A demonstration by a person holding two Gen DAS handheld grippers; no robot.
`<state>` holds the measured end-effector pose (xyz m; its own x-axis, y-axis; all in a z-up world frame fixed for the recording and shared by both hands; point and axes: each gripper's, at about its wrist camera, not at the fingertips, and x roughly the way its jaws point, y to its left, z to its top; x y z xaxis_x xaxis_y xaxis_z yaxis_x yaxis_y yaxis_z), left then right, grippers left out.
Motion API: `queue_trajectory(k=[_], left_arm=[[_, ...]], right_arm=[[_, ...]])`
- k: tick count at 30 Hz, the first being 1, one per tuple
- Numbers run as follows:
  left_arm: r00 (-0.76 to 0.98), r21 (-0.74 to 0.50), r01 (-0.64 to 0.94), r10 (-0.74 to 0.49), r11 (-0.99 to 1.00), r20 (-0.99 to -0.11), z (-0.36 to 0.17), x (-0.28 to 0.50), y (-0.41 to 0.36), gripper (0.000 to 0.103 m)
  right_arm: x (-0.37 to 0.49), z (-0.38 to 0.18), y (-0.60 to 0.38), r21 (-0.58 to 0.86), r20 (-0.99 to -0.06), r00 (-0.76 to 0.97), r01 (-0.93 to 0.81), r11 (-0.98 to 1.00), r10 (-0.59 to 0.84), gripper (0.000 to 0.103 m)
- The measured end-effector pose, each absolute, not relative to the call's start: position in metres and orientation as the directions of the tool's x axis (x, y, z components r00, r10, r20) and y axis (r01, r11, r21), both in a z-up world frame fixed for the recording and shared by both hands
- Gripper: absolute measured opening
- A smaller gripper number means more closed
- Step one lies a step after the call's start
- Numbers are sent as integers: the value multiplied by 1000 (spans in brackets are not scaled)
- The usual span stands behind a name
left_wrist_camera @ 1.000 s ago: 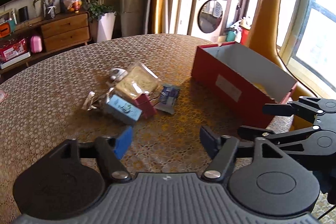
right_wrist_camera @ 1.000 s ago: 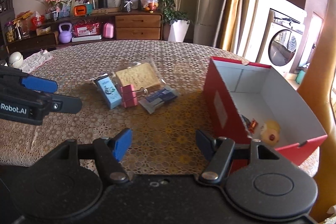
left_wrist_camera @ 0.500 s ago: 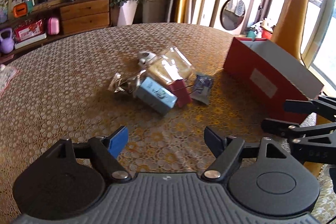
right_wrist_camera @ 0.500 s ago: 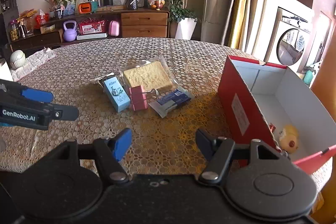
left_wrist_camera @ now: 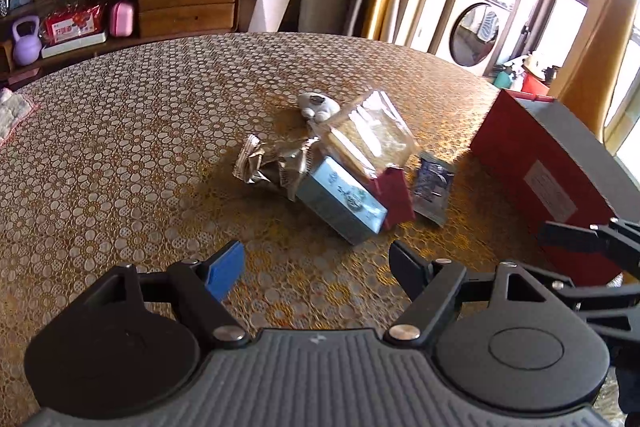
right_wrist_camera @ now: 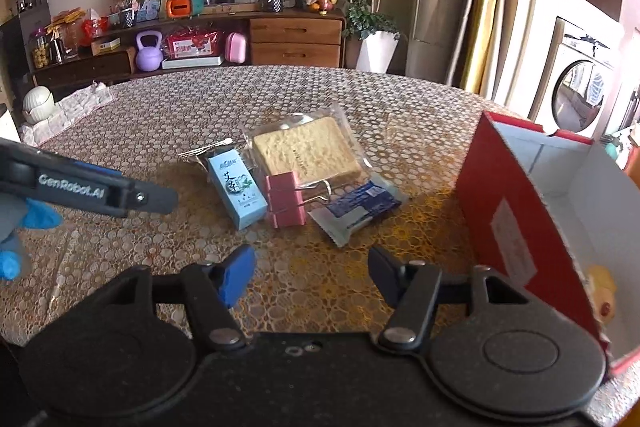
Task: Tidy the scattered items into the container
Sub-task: 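Withdraw both open tools from the box toward the remaining items on the table, then close left tool on blue-white medicine box while right tool grasps pink binder clip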
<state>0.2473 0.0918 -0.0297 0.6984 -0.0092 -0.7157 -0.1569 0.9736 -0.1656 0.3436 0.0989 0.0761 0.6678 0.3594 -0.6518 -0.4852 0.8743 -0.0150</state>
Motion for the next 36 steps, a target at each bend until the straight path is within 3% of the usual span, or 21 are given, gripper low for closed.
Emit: queue_trajectory(k=[36], left_arm=[[678,-365,-196,-143,910,-721,-85,324,108,79]], right_arm=[[418,33,126,29,-679,618,-519,854,398,103]])
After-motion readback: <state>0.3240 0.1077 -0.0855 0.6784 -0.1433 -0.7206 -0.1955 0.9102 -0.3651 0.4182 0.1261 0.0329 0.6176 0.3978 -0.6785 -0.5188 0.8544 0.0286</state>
